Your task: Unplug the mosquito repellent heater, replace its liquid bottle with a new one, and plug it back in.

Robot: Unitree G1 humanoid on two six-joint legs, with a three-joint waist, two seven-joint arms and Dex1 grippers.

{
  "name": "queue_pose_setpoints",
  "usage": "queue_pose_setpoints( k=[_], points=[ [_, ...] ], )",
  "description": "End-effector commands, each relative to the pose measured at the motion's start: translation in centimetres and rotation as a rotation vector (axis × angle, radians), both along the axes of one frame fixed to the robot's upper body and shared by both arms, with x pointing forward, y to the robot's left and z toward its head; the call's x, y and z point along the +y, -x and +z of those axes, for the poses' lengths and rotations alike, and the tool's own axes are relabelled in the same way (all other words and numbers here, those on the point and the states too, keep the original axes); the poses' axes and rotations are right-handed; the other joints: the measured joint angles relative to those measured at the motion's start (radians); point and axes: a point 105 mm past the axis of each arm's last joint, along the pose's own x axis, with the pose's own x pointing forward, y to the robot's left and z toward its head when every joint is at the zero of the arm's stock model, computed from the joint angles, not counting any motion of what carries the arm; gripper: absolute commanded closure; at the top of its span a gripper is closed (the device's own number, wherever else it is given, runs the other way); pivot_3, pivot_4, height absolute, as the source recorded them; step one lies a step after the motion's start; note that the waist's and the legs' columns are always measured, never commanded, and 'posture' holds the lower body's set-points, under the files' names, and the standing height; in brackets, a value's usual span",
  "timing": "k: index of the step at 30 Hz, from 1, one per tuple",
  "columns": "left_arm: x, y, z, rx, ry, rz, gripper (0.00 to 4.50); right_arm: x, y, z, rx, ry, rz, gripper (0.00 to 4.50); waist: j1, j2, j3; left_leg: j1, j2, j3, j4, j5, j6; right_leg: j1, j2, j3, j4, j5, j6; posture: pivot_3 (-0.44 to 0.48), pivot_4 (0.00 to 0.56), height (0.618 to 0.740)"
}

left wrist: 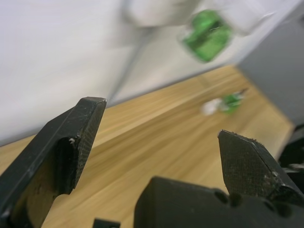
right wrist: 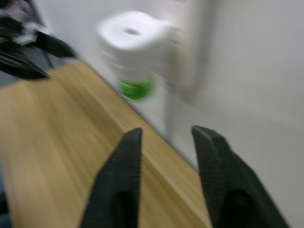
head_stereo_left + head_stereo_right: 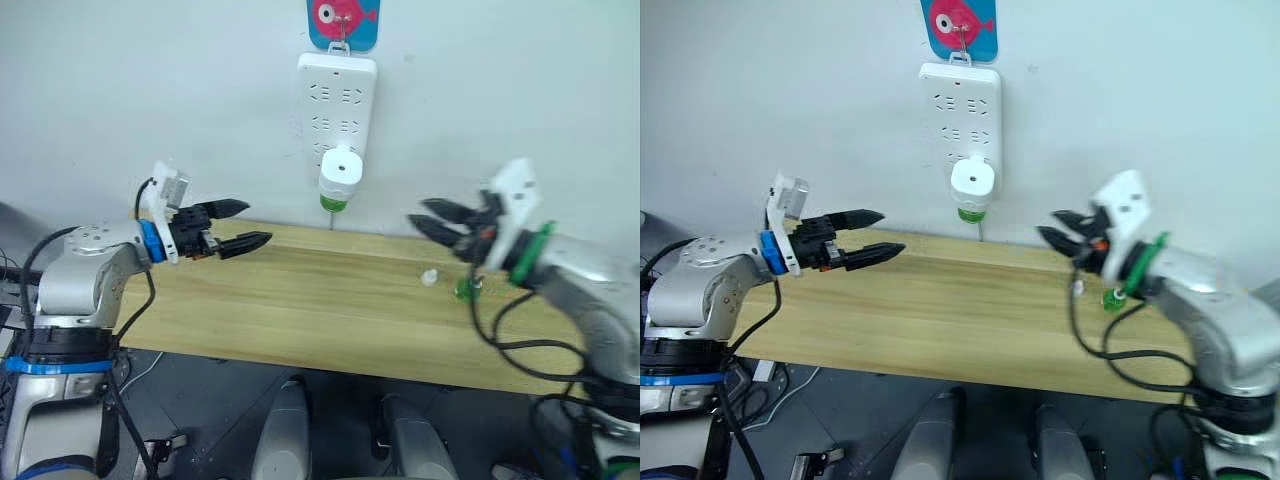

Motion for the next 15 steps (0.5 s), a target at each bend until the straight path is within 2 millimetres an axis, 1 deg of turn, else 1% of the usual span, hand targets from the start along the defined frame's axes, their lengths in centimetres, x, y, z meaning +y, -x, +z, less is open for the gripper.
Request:
queue_pose_setpoints(
  k=[1,5,7,10,11,15],
  points=[
    [2.7,-0.3,1.3,-0.067,-0.049,0.062,0.0,-4.1,1.1,1.4,-0.058,0.042,-0.053,1.47,0.0,0.0,0.0,0.0,0.0,0.0,0.0,0.0,0.0,0.0,0.0,0.0,0.0,0.0,0.0,0.265,0.247,0.74],
    [4.2,-0.8,1.7,-0.076,-0.051,0.104,0.0,-8.0,2.0,0.0,-0.045,0.127,-0.134,0.1,0.0,-0.001,0.0,0.0,0.0,0.0,0.0,0.0,0.0,0.0,0.0,-0.001,0.0,0.0,0.0,0.262,0.244,0.74],
    [4.7,-1.1,1.5,-0.076,-0.058,0.117,0.0,-9.4,2.2,-0.6,-0.044,0.13,-0.168,0.04,-0.001,-0.001,0.0,0.0,0.0,0.0,0.0,0.0,0.0,0.0,0.0,-0.001,0.0,0.0,0.0,0.256,0.241,0.74],
    [5.1,-1.3,1.5,-0.081,-0.062,0.121,0.0,-10.8,2.0,-0.9,-0.056,0.116,-0.229,0.04,-0.003,-0.001,-0.001,0.0,0.0,0.0,0.001,0.0,0.0,0.001,0.0,0.0,0.001,0.0,0.0,0.257,0.24,0.74],
    [5.1,-1.3,1.5,-0.083,-0.067,0.12,0.0,-11.0,1.9,-1.0,-0.056,0.114,-0.245,0.04,-0.005,-0.001,-0.001,0.001,0.0,0.0,0.002,0.0,0.0,0.001,0.0,0.0,0.001,0.0,0.0,0.257,0.242,0.74],
    [4.9,-1.4,1.4,-0.08,-0.072,0.106,0.0,-10.7,1.7,-1.4,-0.046,0.111,-0.241,0.04,-0.007,-0.001,-0.001,0.002,0.0,0.001,0.002,0.0,0.0,0.001,0.0,0.0,0.002,0.0,0.0,0.258,0.242,0.74]
  ],
)
